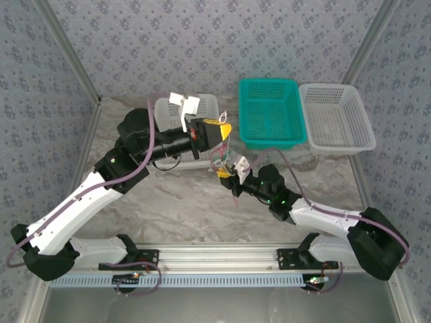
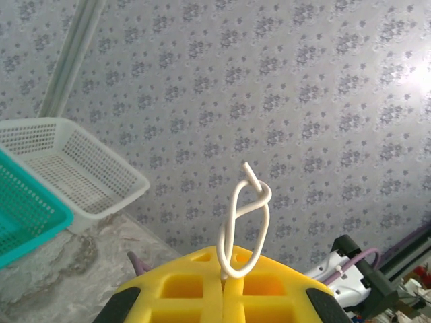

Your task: Untangle the cables

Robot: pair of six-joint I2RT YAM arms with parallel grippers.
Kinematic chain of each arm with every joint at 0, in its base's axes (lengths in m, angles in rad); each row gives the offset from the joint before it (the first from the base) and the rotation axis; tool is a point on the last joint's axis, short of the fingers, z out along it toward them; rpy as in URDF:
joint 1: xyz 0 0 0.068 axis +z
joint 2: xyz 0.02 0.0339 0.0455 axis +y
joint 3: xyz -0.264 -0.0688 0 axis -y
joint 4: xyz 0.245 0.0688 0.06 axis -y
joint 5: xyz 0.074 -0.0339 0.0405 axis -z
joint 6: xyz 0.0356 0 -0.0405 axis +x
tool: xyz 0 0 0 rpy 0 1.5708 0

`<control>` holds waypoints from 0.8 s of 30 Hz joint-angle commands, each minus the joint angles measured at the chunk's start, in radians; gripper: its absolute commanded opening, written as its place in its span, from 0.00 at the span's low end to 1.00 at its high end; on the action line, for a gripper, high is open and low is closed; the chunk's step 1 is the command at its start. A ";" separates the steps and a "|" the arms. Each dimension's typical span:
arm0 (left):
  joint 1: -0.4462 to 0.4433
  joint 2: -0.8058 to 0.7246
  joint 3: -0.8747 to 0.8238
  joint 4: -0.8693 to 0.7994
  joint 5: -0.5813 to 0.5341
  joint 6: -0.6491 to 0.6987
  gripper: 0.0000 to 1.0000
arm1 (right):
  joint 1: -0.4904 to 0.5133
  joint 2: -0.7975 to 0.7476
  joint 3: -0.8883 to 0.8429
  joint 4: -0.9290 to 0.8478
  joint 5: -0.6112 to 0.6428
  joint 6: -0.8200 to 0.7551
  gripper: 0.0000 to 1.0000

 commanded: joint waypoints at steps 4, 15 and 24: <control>-0.050 0.027 0.167 0.001 0.099 0.086 0.00 | 0.000 -0.172 0.005 -0.115 0.013 0.017 0.00; -0.095 -0.031 0.065 -0.083 -0.260 0.204 0.00 | -0.057 -0.531 -0.153 -0.535 0.426 0.308 0.00; 0.045 -0.171 0.025 -0.268 -0.627 0.294 0.00 | -0.198 -0.507 -0.289 -0.714 0.405 0.677 0.00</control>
